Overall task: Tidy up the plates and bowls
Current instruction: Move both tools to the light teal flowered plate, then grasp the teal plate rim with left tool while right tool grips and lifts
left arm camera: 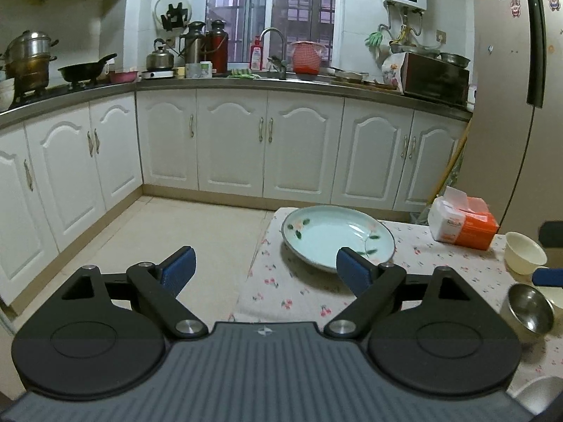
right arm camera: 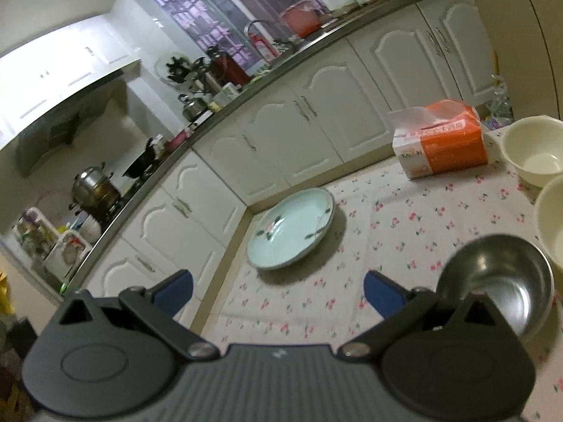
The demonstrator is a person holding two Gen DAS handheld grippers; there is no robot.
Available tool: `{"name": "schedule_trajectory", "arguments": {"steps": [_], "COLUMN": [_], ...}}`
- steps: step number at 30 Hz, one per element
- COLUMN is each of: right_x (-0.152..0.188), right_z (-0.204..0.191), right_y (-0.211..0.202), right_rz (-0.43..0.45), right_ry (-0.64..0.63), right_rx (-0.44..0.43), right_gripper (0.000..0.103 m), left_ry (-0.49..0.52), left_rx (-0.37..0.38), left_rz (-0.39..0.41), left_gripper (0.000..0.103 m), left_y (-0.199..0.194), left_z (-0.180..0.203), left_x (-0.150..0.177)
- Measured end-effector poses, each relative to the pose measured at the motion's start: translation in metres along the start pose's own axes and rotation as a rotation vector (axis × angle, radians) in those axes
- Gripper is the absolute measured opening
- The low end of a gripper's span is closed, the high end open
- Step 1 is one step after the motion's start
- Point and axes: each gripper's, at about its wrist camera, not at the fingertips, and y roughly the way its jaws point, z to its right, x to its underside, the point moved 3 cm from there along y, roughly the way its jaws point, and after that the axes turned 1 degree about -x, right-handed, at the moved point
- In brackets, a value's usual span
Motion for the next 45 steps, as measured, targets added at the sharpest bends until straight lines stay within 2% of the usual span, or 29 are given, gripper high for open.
{"name": "schedule_trajectory", "arguments": {"steps": [6, 9, 14, 18, 21, 23, 25, 29, 31, 40, 45], "right_x": [-0.022, -0.031, -0.047, -0.058, -0.061, -0.061, -0.062, -0.061, -0.061, -0.053, -0.048], "right_z": [0.012, 0.018, 0.024, 0.032, 0.041, 0.043, 0.043, 0.041, 0.042, 0.05, 0.052], "right_y": [0.035, 0.055, 0.078, 0.098, 0.118, 0.13, 0.141, 0.159, 0.167, 0.189, 0.194], "right_rz": [-0.015, -0.063, -0.047, -0.035, -0.039, -0.052, -0.064, -0.081, -0.093, -0.132, -0.146], "right_ry": [0.03, 0.036, 0.003, 0.025, 0.064, 0.069, 0.06, 0.051, 0.052, 0.096, 0.122], "right_rx": [0.024, 0.056, 0.053, 0.033, 0.011, 0.007, -0.004, -0.031, -0.032, -0.005, -0.03], "right_gripper": [0.103, 0.103, 0.103, 0.102, 0.102, 0.102, 0.101, 0.095, 0.091, 0.082, 0.074], "left_ry": [0.031, 0.041, 0.006, -0.031, -0.045, -0.057, -0.072, -0.119, -0.125, -0.134, -0.121], "left_rx": [0.025, 0.041, 0.061, 0.074, 0.085, 0.087, 0.091, 0.102, 0.098, 0.108, 0.091], "left_rz": [-0.011, -0.036, -0.059, -0.083, -0.112, -0.126, -0.142, -0.167, -0.174, -0.173, -0.159], "left_gripper": [0.103, 0.103, 0.103, 0.103, 0.094, 0.083, 0.067, 0.057, 0.048, 0.039, 0.036], "left_y": [0.023, 0.034, 0.048, 0.061, 0.071, 0.079, 0.086, 0.094, 0.096, 0.097, 0.1], "left_z": [0.004, 0.006, 0.006, 0.007, 0.01, 0.009, 0.01, 0.007, 0.006, 0.008, 0.015], "left_x": [-0.005, -0.005, -0.003, -0.003, 0.0, 0.002, 0.005, 0.012, 0.015, 0.015, 0.01]}}
